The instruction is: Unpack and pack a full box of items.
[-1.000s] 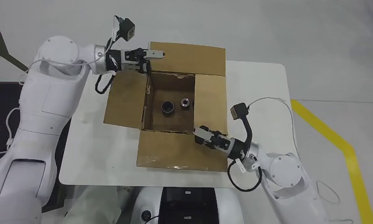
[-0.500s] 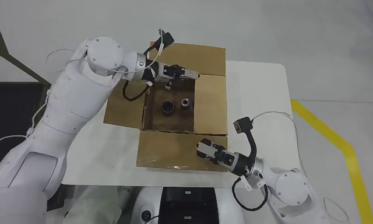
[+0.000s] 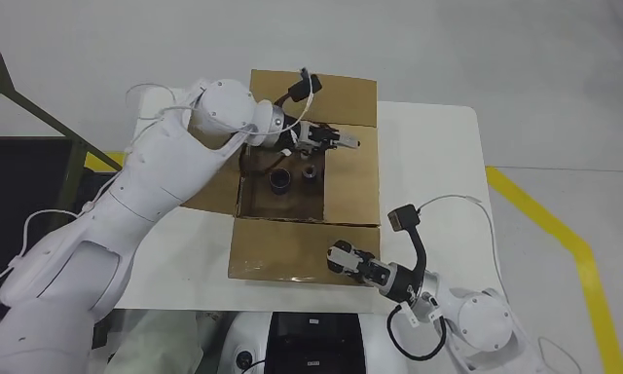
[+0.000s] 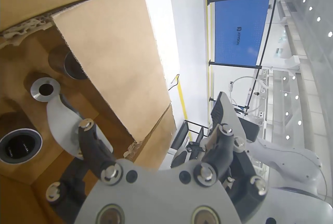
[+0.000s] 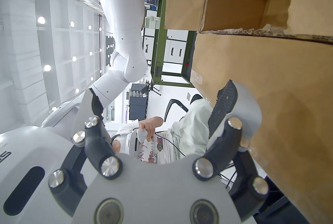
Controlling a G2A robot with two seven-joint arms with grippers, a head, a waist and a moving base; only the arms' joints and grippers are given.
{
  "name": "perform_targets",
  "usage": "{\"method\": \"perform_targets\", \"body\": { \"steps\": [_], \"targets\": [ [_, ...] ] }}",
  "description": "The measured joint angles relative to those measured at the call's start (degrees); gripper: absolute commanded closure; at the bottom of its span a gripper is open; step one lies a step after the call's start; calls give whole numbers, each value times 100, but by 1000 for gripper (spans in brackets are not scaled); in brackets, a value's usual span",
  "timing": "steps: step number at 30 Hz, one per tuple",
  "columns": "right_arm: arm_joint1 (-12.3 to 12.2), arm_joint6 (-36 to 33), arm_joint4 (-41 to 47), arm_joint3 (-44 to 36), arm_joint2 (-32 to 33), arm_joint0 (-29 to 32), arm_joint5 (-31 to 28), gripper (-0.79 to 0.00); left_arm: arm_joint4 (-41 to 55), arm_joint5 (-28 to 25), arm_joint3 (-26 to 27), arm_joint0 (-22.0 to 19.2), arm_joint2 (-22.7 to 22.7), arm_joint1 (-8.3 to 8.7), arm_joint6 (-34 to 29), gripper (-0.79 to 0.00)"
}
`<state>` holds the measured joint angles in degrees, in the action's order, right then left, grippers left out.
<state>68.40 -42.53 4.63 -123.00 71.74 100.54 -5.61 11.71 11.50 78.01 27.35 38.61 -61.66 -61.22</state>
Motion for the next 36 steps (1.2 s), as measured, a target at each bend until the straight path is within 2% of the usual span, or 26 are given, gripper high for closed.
{"method": "perform_targets", "body": {
  "steps": [6,13,24,30,36],
  "targets": [
    [-28,44,-4,12,-26,29,-77,-785,-298,-422,-202,49,-183,-137,568,-785],
    [-57,53,60,98,-64,3,-112,-785,-236,-742,-547,97,-262,-270,688,-785],
    [-90,78,64,207,-213,-125,-51,-785,458,-1152,-1074,-15,-185,-513,535,-785],
    [-108,197,-5,177,-267,-143,65,-785,964,-1249,-1184,-24,40,-543,170,-785],
    [-93,393,138,369,-383,-353,168,-785,1347,-1362,-1004,91,345,-510,-47,-785]
  ]
}}
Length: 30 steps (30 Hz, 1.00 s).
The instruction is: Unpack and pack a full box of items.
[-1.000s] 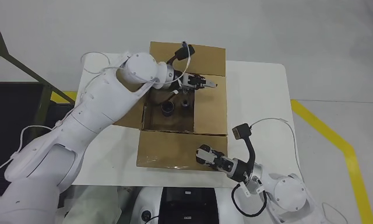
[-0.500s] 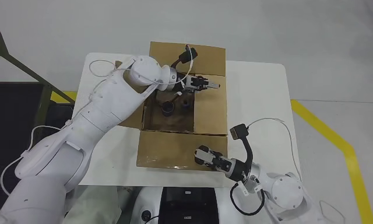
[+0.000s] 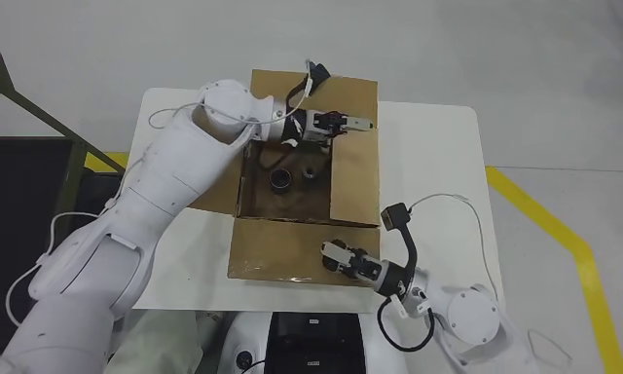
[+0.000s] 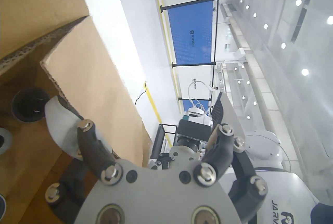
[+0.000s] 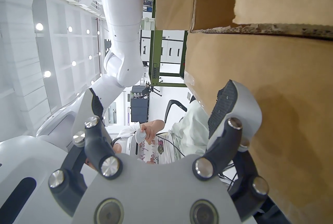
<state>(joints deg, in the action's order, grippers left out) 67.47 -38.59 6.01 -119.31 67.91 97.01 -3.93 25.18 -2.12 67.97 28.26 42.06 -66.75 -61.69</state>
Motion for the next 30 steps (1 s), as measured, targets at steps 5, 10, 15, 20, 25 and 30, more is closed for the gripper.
{"method": "perform_targets", "body": {
  "steps": [5,10,15,20,25,30],
  "targets": [
    [37,290,233,345,-78,-284,-144,-785,198,29,183,86,196,26,-170,-785],
    [78,679,307,673,-150,-501,-435,-785,384,89,258,119,267,12,-375,-785],
    [90,907,354,829,-160,-472,-909,-785,519,173,189,61,319,-13,-629,-785],
    [54,1134,197,609,30,-124,-1369,-785,616,135,182,62,571,35,-811,-785],
    [17,1477,-69,338,281,292,-1776,-785,473,103,325,149,943,157,-897,-785],
    [-14,1828,-372,120,542,667,-2026,-785,294,135,629,352,1509,347,-1000,-785]
  ]
}}
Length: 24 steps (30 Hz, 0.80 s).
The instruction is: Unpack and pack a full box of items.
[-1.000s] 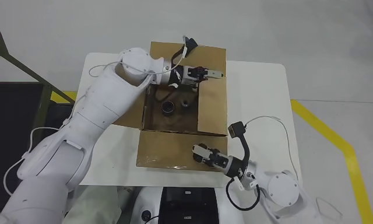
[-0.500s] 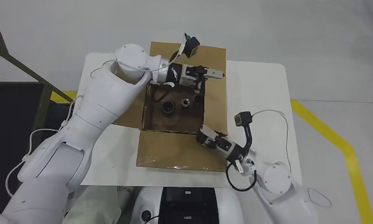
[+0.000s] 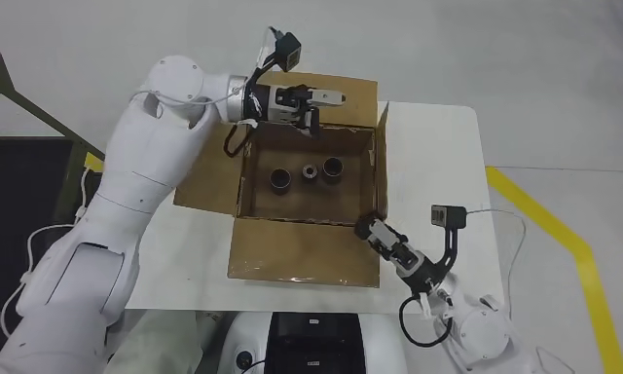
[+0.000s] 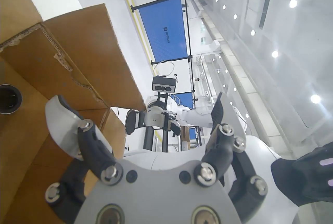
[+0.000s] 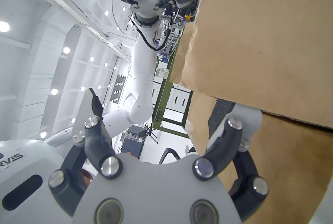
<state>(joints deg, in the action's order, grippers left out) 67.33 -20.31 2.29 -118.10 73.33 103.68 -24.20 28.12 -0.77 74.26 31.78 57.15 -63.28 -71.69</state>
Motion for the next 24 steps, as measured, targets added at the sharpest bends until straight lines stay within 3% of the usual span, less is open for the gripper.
{"method": "perform_targets", "body": {
  "steps": [12,24],
  "targets": [
    [-1,751,-1,39,422,221,-46,-785,-570,99,446,385,1033,349,-229,-785],
    [45,1428,-8,248,628,130,509,-785,-451,-17,219,477,1761,592,-1093,-785]
  ]
}}
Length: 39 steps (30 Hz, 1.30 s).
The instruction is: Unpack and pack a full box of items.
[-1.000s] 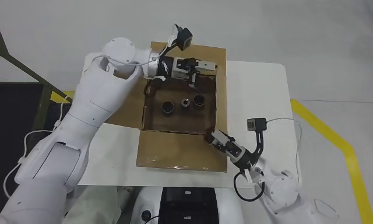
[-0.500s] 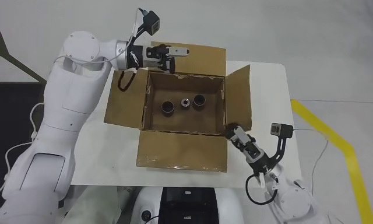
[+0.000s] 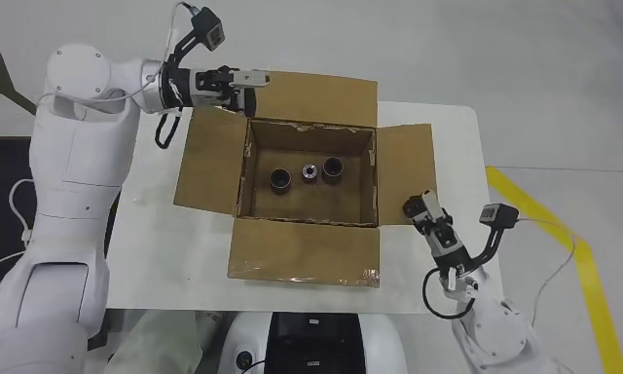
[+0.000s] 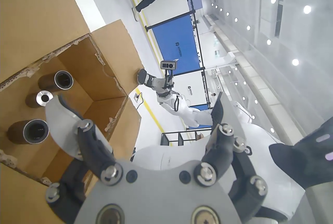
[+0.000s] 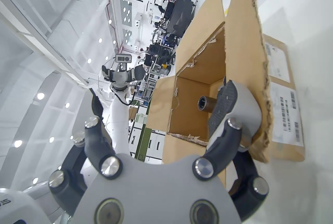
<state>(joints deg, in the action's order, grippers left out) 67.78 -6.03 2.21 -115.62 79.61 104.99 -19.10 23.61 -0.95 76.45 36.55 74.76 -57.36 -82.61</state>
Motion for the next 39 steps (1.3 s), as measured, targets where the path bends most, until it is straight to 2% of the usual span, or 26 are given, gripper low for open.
{"method": "perform_targets", "body": {
  "steps": [5,11,17,23,27,39],
  "targets": [
    [22,38,24,172,-39,-172,243,-785,170,-101,-363,3,323,121,-535,-785],
    [59,137,28,367,-135,-401,414,-785,666,-284,-645,44,659,291,-538,-785],
    [85,169,-94,469,-213,-579,562,-785,742,-309,-995,31,919,468,-538,-785],
    [115,375,-406,447,-309,-632,791,-785,755,-318,-1543,-107,954,597,-539,-785],
    [138,516,-624,451,-384,-713,974,-785,650,-439,-1923,-289,986,639,-480,-785],
    [236,967,-1241,657,-738,-989,1646,-785,656,-438,-1930,-290,986,637,-478,-785]
  ]
}}
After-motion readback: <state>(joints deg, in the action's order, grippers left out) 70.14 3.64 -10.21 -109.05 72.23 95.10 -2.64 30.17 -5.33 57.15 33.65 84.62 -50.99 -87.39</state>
